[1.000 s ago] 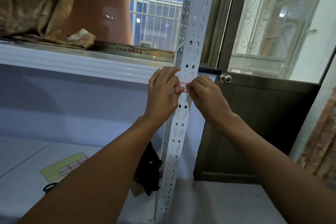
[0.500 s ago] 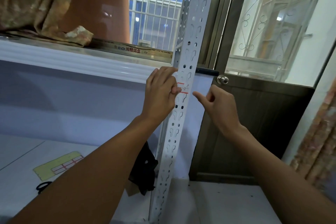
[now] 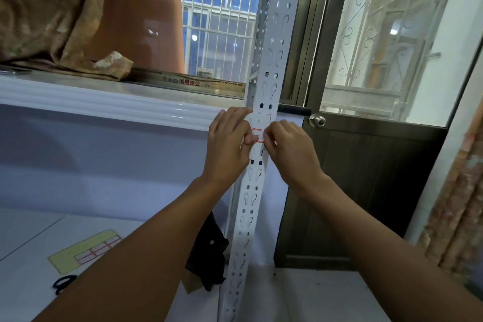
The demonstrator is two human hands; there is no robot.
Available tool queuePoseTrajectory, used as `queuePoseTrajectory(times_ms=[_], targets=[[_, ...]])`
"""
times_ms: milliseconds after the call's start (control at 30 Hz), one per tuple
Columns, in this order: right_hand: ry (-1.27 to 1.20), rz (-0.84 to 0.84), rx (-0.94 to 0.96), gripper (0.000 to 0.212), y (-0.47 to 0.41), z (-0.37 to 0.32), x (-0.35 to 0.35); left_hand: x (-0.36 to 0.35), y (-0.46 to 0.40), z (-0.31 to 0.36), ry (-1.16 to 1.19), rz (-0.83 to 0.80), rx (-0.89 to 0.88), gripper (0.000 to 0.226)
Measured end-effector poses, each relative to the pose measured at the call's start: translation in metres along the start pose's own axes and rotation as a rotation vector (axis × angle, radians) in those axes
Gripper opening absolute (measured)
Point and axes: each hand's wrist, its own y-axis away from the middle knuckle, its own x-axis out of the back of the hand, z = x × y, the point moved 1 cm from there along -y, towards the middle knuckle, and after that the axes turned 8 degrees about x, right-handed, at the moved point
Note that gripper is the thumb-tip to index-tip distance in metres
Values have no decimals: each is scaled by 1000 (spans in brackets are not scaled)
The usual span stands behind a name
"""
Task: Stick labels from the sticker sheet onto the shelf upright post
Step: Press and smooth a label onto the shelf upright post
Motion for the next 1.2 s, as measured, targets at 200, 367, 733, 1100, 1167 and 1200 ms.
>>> queuePoseTrajectory(times_ms=[200,367,733,1100,1167,1200], targets=[[-25,13,-244,11,4,15,3,1,-1,1,12,-8,-2,31],[-154,3,-241,18,12,7,1,-1,1,1,14,-8,14,21],[-225,108,-473,17,4,-20,-13,2,1,2,20,-11,15,16],[-184,4,-459,26,-8,-20,-13,7,2,6,32,-13,20,27],[-182,20,-484,24,-6,-14,-13,8,2,5,34,-25,19,23],[-187,33,-510,22,-3,-9,-12,8,1,4,36,-29,20,20]])
